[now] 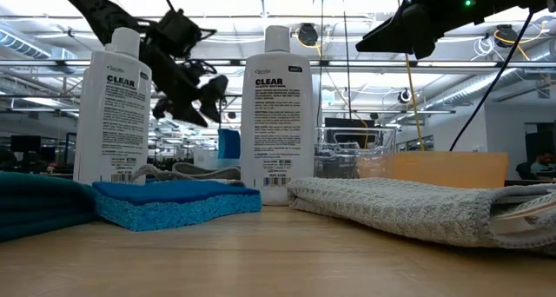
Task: Pick & Place Kitchen Items
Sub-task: Put the blue sponge into the white bin
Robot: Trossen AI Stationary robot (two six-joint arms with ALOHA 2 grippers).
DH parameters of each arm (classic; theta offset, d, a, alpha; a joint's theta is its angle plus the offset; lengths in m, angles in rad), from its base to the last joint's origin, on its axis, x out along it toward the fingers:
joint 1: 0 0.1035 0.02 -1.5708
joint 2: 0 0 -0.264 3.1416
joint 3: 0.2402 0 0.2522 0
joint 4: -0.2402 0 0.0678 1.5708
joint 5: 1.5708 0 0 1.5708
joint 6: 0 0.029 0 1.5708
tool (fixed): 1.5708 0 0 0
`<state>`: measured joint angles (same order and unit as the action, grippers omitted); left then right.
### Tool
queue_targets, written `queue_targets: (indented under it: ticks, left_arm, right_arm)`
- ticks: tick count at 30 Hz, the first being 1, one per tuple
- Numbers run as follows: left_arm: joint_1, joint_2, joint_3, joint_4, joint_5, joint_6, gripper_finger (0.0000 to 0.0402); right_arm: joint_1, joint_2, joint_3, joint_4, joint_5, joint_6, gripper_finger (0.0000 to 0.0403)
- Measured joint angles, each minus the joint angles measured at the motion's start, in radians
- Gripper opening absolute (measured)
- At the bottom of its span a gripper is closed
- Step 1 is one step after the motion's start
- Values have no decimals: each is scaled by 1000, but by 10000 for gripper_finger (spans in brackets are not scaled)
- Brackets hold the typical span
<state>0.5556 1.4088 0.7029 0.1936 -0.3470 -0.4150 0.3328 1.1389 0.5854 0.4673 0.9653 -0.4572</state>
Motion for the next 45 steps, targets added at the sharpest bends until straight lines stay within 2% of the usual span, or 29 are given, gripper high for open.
queue_targets:
  ticks: [6, 20, 32, 38, 45]
  left_arm:
    - [0, 66, 0, 90, 50, -6, 176]
    - [-6, 65, 0, 107, 214, -43, 177]
    - [-11, 63, 0, 152, 239, -28, 177]
    - [22, -44, 0, 130, 356, 22, 177]
    - [49, -303, 0, -13, 439, 21, 177]
  right_arm:
    - [0, 0, 0, 0, 0, 0, 176]
    - [0, 0, 0, 0, 0, 0, 176]
    - [0, 0, 0, 0, 0, 0, 174]
    - [0, 0, 0, 0, 0, 0, 177]
    - [0, 0, 0, 0, 0, 0, 174]
